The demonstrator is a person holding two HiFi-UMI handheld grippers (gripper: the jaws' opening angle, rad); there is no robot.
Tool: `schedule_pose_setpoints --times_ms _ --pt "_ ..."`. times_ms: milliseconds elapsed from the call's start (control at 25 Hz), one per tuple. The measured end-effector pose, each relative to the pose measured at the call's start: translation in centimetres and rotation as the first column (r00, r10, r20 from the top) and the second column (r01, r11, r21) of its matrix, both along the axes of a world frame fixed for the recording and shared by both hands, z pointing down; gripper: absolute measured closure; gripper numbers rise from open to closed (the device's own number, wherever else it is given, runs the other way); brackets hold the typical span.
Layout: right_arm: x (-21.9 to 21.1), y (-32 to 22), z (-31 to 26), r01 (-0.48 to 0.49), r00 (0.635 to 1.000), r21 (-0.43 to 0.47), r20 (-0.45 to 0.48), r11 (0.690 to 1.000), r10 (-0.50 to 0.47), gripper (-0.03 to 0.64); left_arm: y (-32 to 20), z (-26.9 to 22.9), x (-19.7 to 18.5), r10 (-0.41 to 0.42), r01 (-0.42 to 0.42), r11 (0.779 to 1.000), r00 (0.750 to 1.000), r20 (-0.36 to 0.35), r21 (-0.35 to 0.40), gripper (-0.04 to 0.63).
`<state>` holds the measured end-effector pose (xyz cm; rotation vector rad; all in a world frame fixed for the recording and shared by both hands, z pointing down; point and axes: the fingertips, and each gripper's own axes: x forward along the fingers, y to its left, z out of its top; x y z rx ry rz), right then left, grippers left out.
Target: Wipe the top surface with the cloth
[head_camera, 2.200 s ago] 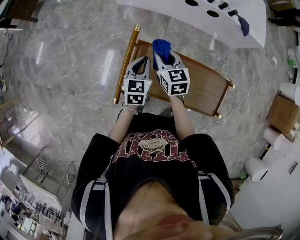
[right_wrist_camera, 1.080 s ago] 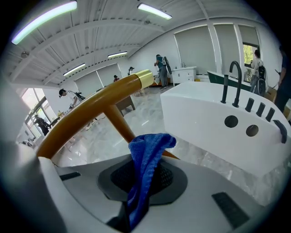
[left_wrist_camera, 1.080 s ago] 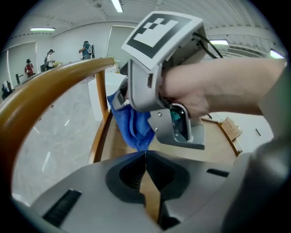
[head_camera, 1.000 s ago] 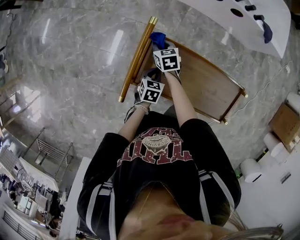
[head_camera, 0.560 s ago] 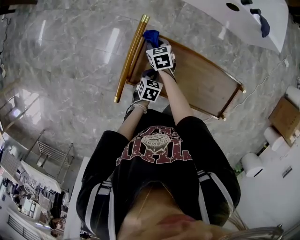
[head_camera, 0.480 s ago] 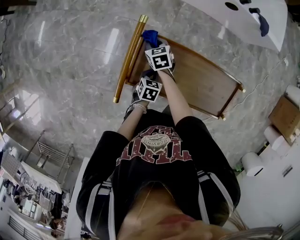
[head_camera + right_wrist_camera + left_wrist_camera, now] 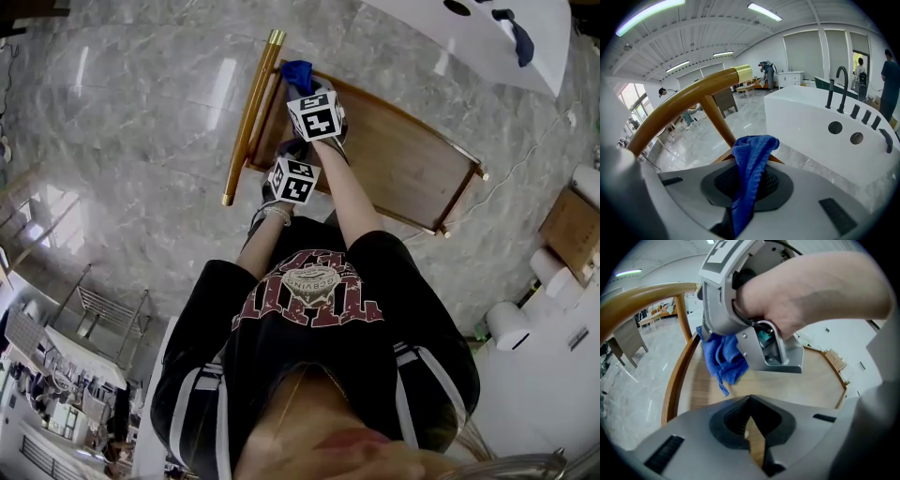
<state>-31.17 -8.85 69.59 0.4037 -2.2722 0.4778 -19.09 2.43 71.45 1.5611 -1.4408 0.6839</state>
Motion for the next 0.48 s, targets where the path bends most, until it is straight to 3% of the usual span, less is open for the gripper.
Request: schedule_pose_setpoints --times_ms 480 --pt "2.2 -0.4 0.2 -0.031 0.999 -0.016 0.011 0.999 0.031 0.561 0.1 -0.1 -0.1 -0.001 0.001 1.000 1.000 0.000 -0.024 0.546"
